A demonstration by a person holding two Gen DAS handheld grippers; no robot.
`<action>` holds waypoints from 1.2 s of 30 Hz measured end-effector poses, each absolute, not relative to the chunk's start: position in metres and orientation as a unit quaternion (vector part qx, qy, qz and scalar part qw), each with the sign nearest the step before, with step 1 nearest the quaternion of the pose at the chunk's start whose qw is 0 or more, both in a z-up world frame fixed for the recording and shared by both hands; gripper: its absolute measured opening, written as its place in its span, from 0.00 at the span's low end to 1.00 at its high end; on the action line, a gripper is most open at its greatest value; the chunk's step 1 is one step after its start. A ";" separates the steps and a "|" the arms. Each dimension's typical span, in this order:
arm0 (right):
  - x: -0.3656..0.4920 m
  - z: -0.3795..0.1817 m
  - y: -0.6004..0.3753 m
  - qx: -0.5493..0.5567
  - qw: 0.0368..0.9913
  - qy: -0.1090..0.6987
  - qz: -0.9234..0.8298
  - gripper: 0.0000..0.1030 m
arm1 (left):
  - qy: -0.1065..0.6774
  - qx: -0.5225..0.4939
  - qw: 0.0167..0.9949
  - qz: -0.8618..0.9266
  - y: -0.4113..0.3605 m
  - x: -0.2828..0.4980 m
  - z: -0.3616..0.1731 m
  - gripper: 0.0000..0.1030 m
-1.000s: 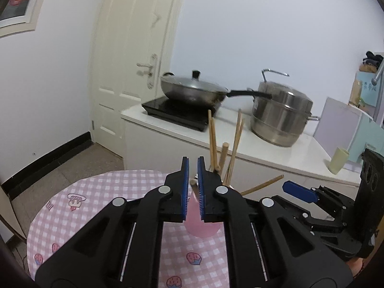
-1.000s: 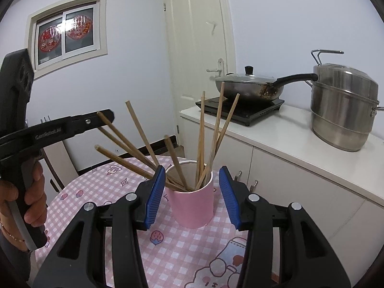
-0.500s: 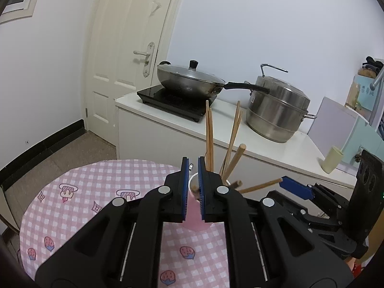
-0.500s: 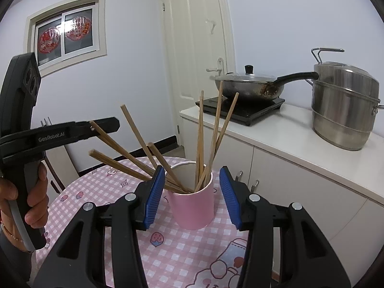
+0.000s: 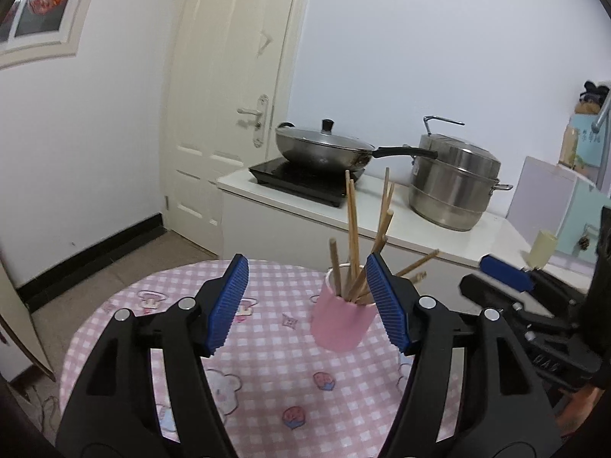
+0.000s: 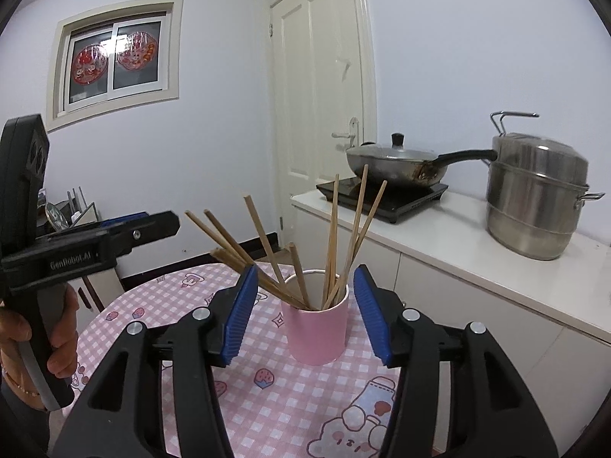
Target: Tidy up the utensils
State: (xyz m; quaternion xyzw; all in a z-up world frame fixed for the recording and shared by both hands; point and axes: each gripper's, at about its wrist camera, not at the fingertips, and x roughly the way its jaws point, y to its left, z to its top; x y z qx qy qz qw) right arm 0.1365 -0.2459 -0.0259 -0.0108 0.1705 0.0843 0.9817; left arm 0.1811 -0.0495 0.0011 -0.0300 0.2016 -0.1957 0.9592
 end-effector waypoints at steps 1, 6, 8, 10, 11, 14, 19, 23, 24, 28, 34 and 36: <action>0.133 -0.026 -0.244 -0.012 0.982 0.168 0.082 0.49 | 0.198 -0.027 0.961 -0.190 -0.048 0.177 0.001 0.67; 0.115 -0.025 -0.237 -0.017 0.986 0.148 0.072 0.52 | 0.172 -0.009 0.971 -0.166 -0.043 0.148 0.001 0.74; 0.107 -0.025 -0.234 -0.016 0.988 0.140 0.069 0.54 | 0.160 -0.001 0.975 -0.155 -0.042 0.136 0.002 0.77; 0.101 -0.025 -0.231 -0.014 0.989 0.132 0.067 0.54 | 0.152 0.001 0.977 -0.151 -0.040 0.126 0.002 0.78; 0.098 -0.025 -0.230 -0.013 0.989 0.130 0.066 0.55 | 0.150 0.000 0.977 -0.150 -0.039 0.122 0.002 0.79; 0.092 -0.027 -0.227 -0.006 0.990 0.124 0.065 0.59 | 0.136 -0.004 0.980 -0.143 -0.034 0.107 0.002 0.82; 0.083 -0.026 -0.224 0.000 0.992 0.113 0.061 0.61 | 0.115 -0.002 0.986 -0.122 -0.030 0.087 0.002 0.87; 0.070 -0.026 -0.217 0.000 0.993 0.102 0.052 0.68 | 0.103 0.000 0.989 -0.107 -0.027 0.074 0.002 0.88; 0.068 -0.026 -0.216 0.000 0.994 0.100 0.050 0.70 | 0.099 -0.002 0.990 -0.103 -0.025 0.070 0.002 0.89; 0.056 -0.028 -0.211 0.000 0.995 0.094 0.045 0.73 | 0.098 -0.017 0.990 -0.104 -0.020 0.063 0.002 0.90; 0.045 -0.029 -0.208 0.004 0.996 0.085 0.039 0.76 | 0.085 -0.004 0.993 -0.080 -0.020 0.049 0.000 0.90; 0.042 -0.030 -0.207 0.009 0.996 0.082 0.041 0.76 | 0.078 -0.003 0.994 -0.073 -0.019 0.044 -0.001 0.91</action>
